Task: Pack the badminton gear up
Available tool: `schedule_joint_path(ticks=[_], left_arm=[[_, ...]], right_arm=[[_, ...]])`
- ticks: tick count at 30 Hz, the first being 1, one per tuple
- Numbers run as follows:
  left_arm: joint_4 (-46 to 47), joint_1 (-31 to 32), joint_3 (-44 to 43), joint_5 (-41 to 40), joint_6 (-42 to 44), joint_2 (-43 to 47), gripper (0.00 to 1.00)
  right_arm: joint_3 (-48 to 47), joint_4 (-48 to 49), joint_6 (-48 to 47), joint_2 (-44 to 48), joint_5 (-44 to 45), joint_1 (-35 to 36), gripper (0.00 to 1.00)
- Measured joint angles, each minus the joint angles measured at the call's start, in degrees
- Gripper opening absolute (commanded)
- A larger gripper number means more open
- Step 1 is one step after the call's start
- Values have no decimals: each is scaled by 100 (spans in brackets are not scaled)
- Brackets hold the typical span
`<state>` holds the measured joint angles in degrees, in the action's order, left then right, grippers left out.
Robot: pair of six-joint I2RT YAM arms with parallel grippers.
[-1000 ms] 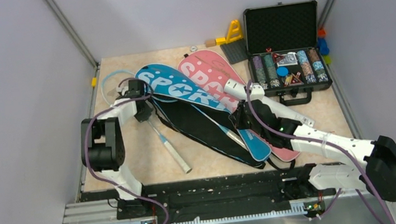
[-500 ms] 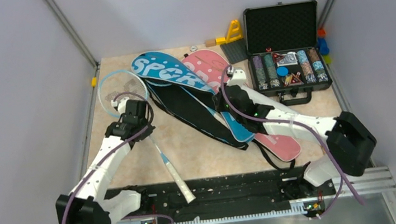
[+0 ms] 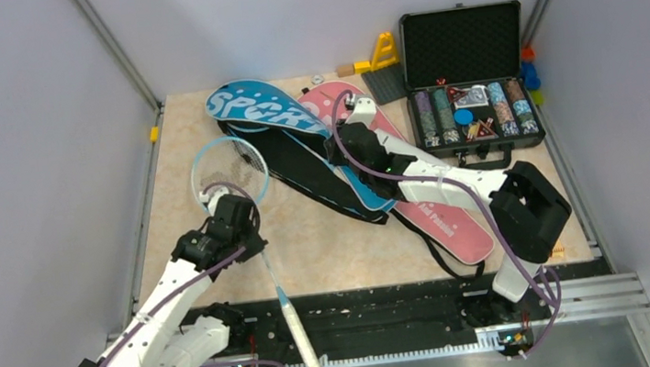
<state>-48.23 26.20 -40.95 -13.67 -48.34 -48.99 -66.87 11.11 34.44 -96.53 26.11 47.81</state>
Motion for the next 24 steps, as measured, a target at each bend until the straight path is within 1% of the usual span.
schedule_joint_path(ticks=[7, 14, 18, 24], left_arm=[[98, 221, 573, 785, -24, 214, 0], [577, 313, 588, 1045, 48, 323, 0], [772, 323, 378, 1108, 203, -90, 0], [1104, 323, -444, 1038, 546, -1062, 0]], right_arm=[[-2, 0, -42, -11, -46, 0, 0], [-2, 0, -94, -11, -166, 0, 0], [2, 9, -103, -11, -275, 0, 0], [144, 168, -136, -9, -544, 0, 0]])
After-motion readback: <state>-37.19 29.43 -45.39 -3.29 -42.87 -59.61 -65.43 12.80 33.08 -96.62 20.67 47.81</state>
